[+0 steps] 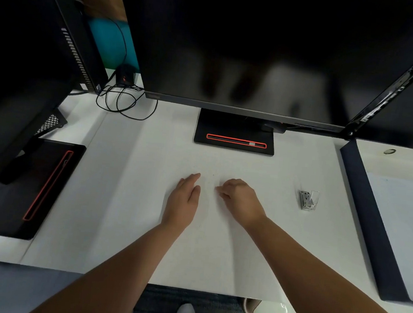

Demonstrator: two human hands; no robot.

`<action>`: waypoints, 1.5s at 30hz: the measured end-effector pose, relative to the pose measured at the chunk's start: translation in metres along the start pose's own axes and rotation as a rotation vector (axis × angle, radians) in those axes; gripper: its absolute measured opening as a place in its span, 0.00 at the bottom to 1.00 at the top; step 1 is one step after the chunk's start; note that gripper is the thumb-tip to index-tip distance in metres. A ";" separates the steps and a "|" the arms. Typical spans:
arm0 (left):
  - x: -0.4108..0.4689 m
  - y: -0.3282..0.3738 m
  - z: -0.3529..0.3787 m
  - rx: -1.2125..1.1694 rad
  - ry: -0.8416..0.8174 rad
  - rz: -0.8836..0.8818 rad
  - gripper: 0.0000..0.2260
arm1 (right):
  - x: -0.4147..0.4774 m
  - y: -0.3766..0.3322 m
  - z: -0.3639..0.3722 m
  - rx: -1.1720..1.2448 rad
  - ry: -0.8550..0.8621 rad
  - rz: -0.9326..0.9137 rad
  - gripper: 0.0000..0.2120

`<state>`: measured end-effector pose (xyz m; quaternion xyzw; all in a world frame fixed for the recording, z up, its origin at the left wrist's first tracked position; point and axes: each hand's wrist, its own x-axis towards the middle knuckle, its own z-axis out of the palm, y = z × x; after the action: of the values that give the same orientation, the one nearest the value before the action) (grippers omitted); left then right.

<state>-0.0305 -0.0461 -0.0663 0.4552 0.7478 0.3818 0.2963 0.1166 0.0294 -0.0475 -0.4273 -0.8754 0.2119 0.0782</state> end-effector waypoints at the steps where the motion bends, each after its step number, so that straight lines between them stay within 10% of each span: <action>1: 0.001 0.001 0.000 -0.027 0.008 -0.009 0.17 | 0.000 -0.002 0.000 -0.001 0.006 0.008 0.13; 10: 0.002 0.012 0.010 -0.209 0.076 -0.043 0.15 | 0.000 -0.009 0.013 -0.045 0.080 0.079 0.12; 23: 0.013 0.041 0.008 -1.417 -0.109 -0.747 0.20 | 0.002 -0.062 -0.021 0.341 0.052 0.112 0.12; 38: 0.007 0.057 0.011 -1.442 -0.135 -0.786 0.14 | -0.012 -0.035 -0.028 0.167 0.137 -0.057 0.11; 45: 0.006 0.051 0.002 -1.487 -0.118 -0.726 0.13 | -0.019 0.009 -0.038 0.414 0.167 0.307 0.10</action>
<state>-0.0081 -0.0249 -0.0247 -0.1099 0.3840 0.6325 0.6637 0.1471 0.0307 -0.0167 -0.5459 -0.7289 0.3598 0.2031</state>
